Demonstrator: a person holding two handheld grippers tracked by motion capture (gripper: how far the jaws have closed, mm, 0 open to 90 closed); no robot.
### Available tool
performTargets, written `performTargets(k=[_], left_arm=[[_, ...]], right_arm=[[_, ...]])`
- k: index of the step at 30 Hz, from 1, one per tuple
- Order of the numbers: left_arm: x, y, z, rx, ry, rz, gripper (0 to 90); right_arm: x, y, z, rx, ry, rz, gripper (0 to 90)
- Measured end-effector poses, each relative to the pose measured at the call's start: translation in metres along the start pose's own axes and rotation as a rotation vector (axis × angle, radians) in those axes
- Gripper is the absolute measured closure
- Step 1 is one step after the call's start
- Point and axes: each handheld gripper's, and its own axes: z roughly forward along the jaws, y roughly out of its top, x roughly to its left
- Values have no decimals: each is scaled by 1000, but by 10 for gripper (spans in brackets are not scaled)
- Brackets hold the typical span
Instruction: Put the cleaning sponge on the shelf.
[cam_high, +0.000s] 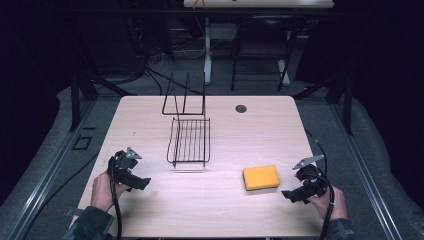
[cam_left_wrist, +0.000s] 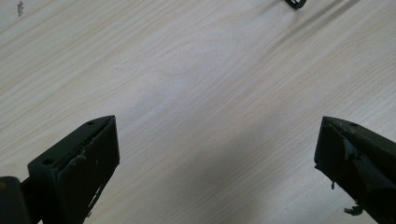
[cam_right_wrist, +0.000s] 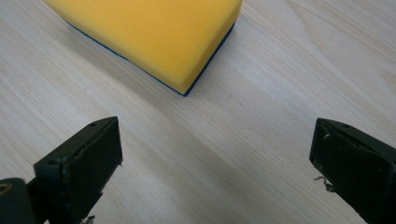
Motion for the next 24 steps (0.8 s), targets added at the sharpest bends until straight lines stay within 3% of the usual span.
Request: performTargets(k=[10,24], left_arm=[[0,0,0,-3,0,2,1],[0,-3,-2,3,15,-6,2]], right_arm=[[5,8,-2,1,10,-69,0],[17,40,1,-31,56,-217,0]])
